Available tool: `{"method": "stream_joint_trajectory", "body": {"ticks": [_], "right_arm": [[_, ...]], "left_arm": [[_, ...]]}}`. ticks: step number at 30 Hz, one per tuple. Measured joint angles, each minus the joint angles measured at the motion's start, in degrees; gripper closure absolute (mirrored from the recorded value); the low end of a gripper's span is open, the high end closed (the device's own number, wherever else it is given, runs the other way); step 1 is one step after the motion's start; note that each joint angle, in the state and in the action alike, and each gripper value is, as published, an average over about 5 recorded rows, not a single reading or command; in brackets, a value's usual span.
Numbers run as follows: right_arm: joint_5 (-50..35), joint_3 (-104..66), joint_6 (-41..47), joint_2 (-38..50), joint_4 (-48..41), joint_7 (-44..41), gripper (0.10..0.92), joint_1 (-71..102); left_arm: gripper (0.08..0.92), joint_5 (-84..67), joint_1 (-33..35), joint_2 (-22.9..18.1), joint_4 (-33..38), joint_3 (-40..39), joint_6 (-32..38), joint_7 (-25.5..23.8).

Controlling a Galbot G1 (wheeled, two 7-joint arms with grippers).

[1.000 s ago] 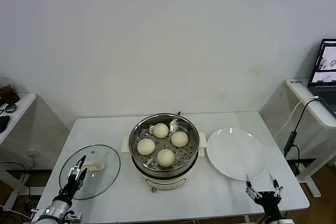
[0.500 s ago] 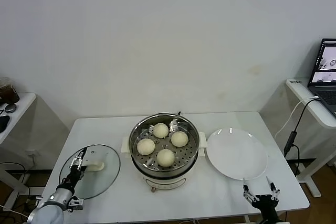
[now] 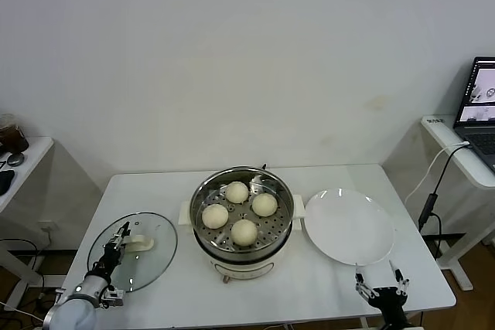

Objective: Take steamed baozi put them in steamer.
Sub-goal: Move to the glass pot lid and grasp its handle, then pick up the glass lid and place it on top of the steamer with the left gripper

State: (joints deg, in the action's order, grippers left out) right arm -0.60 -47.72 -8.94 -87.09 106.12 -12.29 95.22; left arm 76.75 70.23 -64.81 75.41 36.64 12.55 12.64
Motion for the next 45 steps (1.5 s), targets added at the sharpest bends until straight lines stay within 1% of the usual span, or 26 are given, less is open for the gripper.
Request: {"method": "stream_joint_trajectory", "body": {"ticks": [6, 9, 13, 19, 24, 29, 37, 41, 45], "right_arm": [[0.67, 0.06, -0.26, 0.10, 0.45, -0.12, 0.203, 0.31], [1.02, 0.12, -0.32, 0.19, 0.63, -0.16, 0.203, 0.43], [1.41, 0.22, -0.32, 0.38, 0.81, -0.31, 0.203, 0.58], [1.57, 0.66, -0.43, 0.79, 1.22, -0.87, 0.203, 0.80], [1.52, 0.84, -0.81, 1.01, 1.40, -1.40, 0.203, 0.73], [1.86, 1.10, -1.24, 1.26, 1.45, -1.84, 0.203, 0.77], [3.67, 2.38, -1.55, 0.42, 1.48, -2.00, 0.203, 0.45], [5.17, 3.06, -1.90, -0.29, 0.97, -1.69, 0.203, -0.20], [6.91, 3.66, -2.23, -1.02, 0.27, -1.21, 0.203, -0.96]], "left_arm": [[0.793, -1.73, 0.71, 0.36, 1.20, -0.06, -0.34, 0.18], [0.823, -2.64, 1.77, 0.84, 2.97, -0.21, -1.19, -0.08], [0.824, -4.32, 4.17, 1.52, 6.81, -0.25, -3.00, -0.29], [0.824, -8.17, 8.92, 3.57, 15.26, 0.87, -7.86, -0.93], [0.824, -13.06, 12.50, 6.44, 23.54, 2.39, -12.96, -3.75], [0.824, -18.80, 13.71, 9.45, 32.04, 2.20, -18.70, -7.80], [0.824, -25.76, 11.68, 13.59, 43.70, -2.49, -29.00, -13.79], [0.824, -26.56, 8.45, 14.38, 46.47, -7.66, -33.47, -16.14], [0.824, -25.63, 3.64, 13.94, 47.26, -14.50, -37.08, -18.38]]}}
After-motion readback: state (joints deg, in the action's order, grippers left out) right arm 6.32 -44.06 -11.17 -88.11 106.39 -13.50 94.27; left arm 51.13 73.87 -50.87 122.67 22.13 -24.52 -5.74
